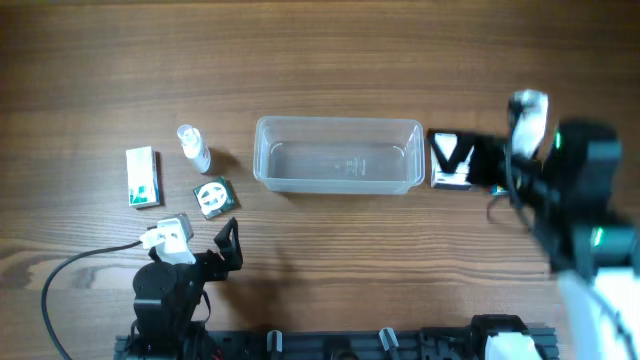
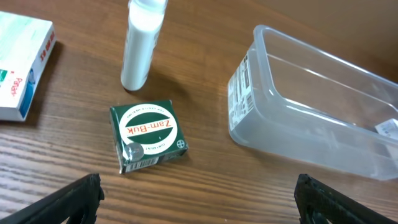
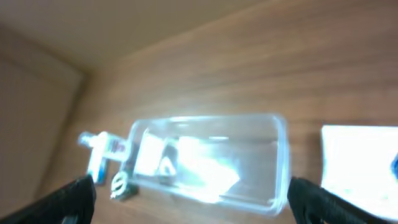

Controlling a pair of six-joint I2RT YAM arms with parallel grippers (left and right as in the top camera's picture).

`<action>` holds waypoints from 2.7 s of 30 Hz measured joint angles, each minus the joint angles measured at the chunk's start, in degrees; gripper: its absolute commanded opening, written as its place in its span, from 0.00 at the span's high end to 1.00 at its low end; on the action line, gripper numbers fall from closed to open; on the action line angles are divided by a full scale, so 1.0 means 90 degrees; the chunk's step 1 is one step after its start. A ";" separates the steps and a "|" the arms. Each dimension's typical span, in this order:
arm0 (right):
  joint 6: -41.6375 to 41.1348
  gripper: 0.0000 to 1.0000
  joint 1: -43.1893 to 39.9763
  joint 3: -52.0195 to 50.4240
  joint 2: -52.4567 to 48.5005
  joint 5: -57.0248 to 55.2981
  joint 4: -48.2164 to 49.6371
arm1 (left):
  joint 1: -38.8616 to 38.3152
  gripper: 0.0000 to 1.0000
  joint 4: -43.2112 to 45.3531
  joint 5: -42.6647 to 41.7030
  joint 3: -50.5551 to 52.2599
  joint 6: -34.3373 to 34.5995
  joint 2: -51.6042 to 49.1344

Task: Pack container
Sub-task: 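Reach right gripper to the white Beiersdorf box and grasp it, then carry the white box left and lower it into the container's right end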

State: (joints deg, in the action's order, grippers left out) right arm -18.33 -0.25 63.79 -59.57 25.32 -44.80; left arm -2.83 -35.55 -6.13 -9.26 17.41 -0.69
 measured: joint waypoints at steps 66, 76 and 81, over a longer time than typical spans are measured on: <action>-0.1231 0.36 0.2727 0.1392 -0.4668 -0.3269 -0.0634 | 0.0000 0.00 -0.0002 0.0000 0.0000 0.0000 0.0000; -0.1292 0.23 0.2727 0.1389 -0.5246 -0.3398 -0.0828 | 0.0000 0.00 -0.0002 0.0000 0.0000 0.0000 0.0000; -0.1122 0.26 0.2727 0.1389 -0.5246 -0.3667 -0.0772 | 0.0002 0.00 -0.0002 0.0000 0.0000 0.0000 0.0000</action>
State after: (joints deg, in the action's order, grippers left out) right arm -28.42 24.29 76.29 -106.78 -7.68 -51.75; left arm -2.81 -35.57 -6.13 -9.26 17.41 -0.69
